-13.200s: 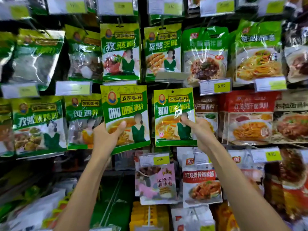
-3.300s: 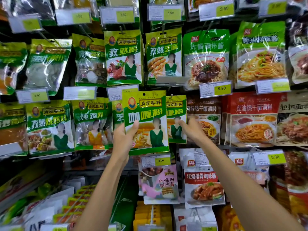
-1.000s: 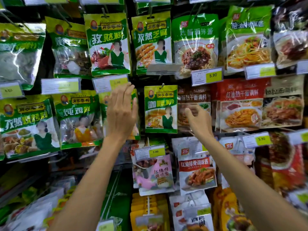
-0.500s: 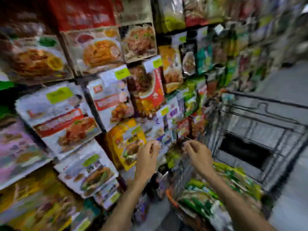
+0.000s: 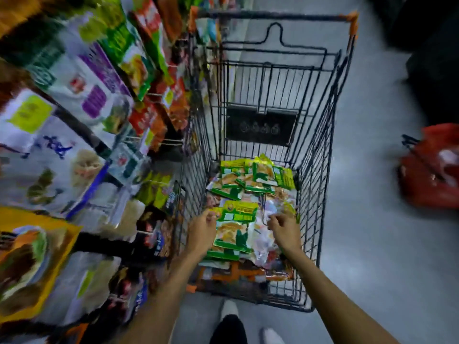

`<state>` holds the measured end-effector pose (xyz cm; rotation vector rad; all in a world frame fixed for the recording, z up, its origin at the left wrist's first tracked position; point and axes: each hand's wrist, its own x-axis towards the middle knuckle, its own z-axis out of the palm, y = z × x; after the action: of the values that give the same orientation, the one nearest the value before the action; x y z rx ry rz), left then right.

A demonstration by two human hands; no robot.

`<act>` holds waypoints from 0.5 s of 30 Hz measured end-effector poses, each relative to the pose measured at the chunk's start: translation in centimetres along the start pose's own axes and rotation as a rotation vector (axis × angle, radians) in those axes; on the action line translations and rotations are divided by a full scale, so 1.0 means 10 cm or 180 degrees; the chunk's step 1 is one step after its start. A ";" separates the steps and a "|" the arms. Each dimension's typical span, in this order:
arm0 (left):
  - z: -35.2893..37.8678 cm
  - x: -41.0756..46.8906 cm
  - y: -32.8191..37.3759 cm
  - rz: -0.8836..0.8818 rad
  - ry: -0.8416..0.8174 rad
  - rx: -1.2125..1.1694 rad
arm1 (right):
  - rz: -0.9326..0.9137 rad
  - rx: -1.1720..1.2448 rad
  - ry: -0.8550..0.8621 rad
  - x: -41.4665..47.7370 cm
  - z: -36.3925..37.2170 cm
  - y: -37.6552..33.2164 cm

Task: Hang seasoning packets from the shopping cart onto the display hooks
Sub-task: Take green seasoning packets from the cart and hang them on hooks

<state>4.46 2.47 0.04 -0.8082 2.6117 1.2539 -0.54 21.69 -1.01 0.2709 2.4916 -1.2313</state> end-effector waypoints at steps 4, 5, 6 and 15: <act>0.31 0.33 -0.43 -0.0107 -0.0303 0.0138 | 0.0471 -0.0094 -0.0091 0.21 0.42 0.33; 0.37 0.40 -0.53 -0.0196 -0.0341 0.0215 | 0.0531 -0.0102 -0.0141 0.26 0.53 0.39; 0.43 0.47 -0.63 -0.0295 -0.0367 0.0256 | 0.0581 -0.0109 -0.0182 0.30 0.63 0.44; 0.85 0.84 -1.00 -0.0975 -0.0493 0.0764 | 0.1167 -0.0444 -0.0028 0.59 1.31 0.77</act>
<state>1.67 0.35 -15.15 -0.9754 2.3451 0.8656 -0.63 15.99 -16.30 0.6498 2.3670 -0.9042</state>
